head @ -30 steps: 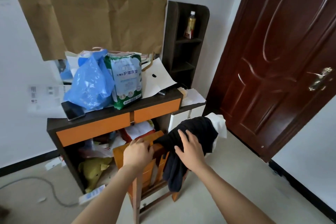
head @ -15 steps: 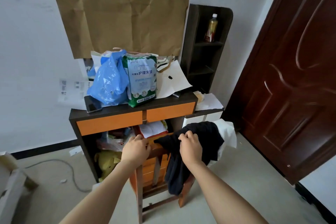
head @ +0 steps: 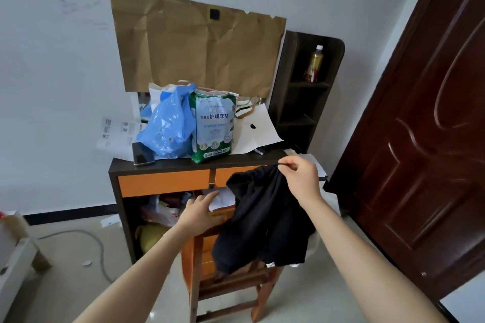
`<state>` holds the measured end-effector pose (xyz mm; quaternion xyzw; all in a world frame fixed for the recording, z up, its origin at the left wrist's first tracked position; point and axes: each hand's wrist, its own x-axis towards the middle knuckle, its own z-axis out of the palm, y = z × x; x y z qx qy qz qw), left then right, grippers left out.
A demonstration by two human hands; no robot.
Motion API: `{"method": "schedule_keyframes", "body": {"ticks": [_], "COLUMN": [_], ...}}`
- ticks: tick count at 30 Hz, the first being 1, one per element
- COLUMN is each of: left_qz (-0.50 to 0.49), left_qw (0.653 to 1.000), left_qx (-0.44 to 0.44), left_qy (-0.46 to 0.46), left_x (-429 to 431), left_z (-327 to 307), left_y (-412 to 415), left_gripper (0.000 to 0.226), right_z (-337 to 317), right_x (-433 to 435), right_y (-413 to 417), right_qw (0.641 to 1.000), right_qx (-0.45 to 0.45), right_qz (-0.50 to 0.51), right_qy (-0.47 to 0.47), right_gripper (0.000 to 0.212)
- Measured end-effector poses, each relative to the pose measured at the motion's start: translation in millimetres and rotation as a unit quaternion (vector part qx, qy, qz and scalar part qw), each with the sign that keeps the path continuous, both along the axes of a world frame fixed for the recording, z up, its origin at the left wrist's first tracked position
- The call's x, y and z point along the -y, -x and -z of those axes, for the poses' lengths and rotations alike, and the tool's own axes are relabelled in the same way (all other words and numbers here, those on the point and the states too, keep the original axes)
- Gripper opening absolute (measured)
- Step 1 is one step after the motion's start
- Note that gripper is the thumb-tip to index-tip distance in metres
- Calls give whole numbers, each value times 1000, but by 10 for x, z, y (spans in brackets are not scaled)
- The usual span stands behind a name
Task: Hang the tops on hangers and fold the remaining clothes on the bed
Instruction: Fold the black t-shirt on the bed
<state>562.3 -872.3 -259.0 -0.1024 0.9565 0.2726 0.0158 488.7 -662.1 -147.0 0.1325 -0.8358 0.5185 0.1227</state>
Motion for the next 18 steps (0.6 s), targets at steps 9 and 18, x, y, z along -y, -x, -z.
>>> {"method": "schedule_keyframes", "body": {"ticks": [9,18], "left_qz": [-36,-170], "left_qw": [889,805], "left_qx": [-272,-472], "left_qy": [-366,-317], "left_x": [-246,-35], "left_z": [-626,-1152], "left_y": [-251,-1407], "left_gripper": [81,19], "right_z": [-751,-751], "right_x": [263,688], "right_y": [-308,-587], "right_qw": [972,914], "right_qx": [-7,89], "right_qz": [-209,-357], "right_qy": [109,169], "right_gripper": [30,28]}}
